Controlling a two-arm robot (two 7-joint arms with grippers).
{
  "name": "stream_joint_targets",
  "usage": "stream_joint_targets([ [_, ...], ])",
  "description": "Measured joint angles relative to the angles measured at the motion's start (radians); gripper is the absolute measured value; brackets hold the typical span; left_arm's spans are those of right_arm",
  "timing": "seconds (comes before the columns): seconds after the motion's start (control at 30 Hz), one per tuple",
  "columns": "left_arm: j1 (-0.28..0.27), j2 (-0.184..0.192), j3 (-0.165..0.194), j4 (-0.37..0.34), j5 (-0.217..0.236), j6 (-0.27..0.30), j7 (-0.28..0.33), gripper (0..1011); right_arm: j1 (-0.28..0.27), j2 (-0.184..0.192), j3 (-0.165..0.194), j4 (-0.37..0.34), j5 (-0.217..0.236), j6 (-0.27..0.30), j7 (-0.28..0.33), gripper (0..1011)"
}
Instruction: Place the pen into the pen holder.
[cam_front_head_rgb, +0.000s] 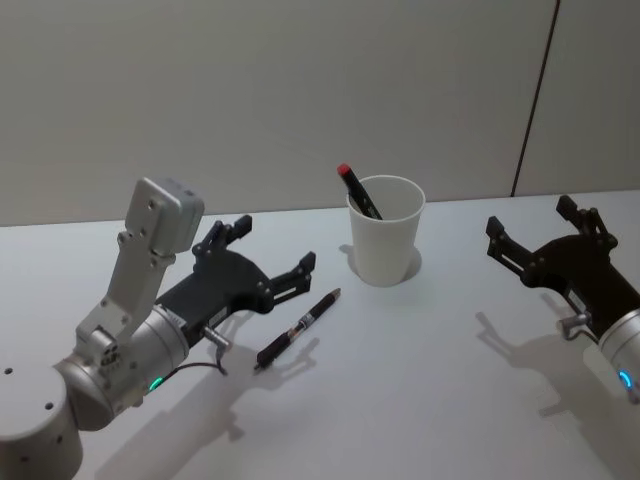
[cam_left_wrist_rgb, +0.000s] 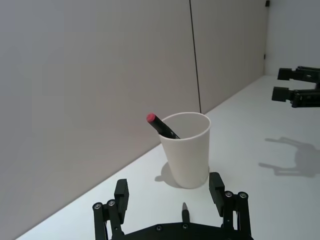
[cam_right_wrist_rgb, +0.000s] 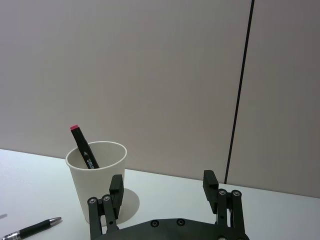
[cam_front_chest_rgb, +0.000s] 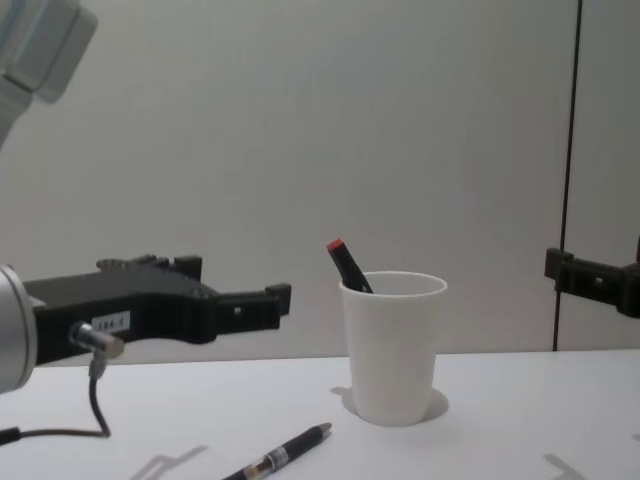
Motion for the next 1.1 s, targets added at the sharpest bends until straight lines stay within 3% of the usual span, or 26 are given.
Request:
stream_joint_targets([
  [0.33, 0.000, 0.017, -0.006, -0.013, -0.037, 0.089, -0.067, 1001, 0.000, 0.000, 0.000, 0.000, 0.000, 0.000, 0.000, 1001],
  [0.7, -0.017, 0.001, 0.000, -0.005, -0.055, 0.192, -0.097, 1001, 0.000, 0.000, 0.000, 0.000, 0.000, 0.000, 0.000, 1001],
  [1.1, -0.015, -0.005, 0.008, 0.000, -0.026, 0.201, -0.072, 1001, 0.000, 0.000, 0.000, 0.000, 0.000, 0.000, 0.000, 1001],
])
